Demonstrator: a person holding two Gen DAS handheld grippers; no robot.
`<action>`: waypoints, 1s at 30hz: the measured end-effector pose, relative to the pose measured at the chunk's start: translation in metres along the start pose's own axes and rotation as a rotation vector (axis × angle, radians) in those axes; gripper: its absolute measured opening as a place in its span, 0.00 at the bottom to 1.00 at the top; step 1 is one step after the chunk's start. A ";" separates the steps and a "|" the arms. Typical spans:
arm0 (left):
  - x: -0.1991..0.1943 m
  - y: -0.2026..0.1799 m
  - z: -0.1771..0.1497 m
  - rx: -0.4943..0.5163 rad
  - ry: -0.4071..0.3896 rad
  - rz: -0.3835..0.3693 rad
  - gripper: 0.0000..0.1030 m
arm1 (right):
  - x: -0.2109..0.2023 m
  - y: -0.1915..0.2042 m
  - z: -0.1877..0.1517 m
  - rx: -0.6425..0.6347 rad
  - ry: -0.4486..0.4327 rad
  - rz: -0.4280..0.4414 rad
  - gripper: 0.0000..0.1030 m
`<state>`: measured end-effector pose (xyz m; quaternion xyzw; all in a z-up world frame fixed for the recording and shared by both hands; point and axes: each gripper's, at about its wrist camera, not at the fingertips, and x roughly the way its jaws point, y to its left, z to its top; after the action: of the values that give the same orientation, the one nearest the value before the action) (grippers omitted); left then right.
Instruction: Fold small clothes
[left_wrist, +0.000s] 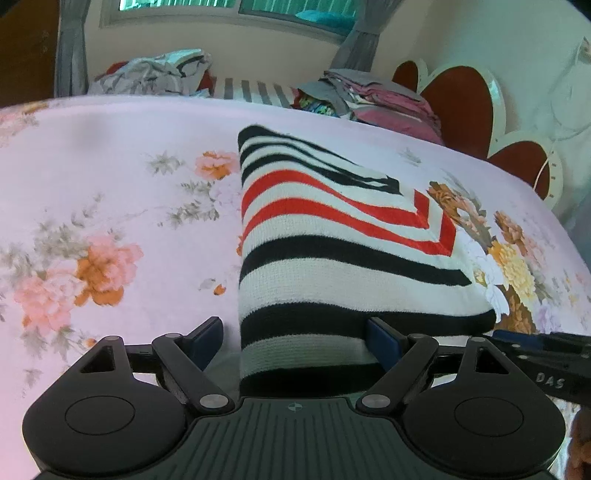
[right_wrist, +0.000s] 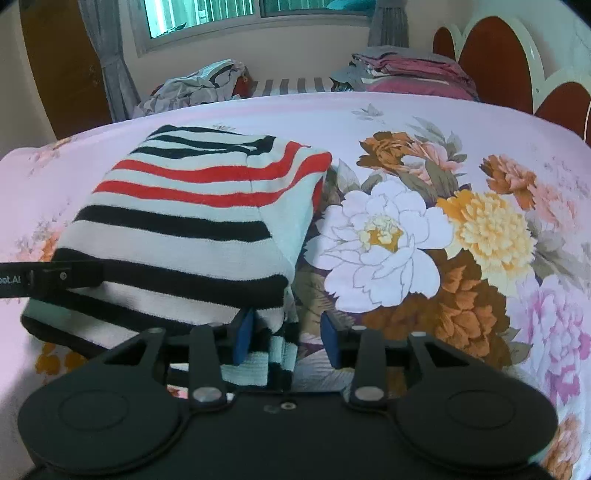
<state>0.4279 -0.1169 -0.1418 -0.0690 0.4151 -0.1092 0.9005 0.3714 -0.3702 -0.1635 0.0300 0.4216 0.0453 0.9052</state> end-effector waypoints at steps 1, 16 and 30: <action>-0.003 -0.002 0.001 0.013 -0.004 0.008 0.81 | -0.003 0.000 0.001 0.003 -0.001 0.009 0.39; -0.005 -0.013 0.040 0.020 -0.069 0.050 0.81 | -0.010 0.015 0.047 0.010 -0.107 0.043 0.20; 0.029 -0.009 0.045 -0.018 -0.002 0.019 0.87 | 0.016 -0.009 0.050 0.062 -0.034 0.069 0.30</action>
<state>0.4794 -0.1316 -0.1318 -0.0733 0.4157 -0.0966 0.9014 0.4209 -0.3778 -0.1444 0.0735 0.4062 0.0627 0.9087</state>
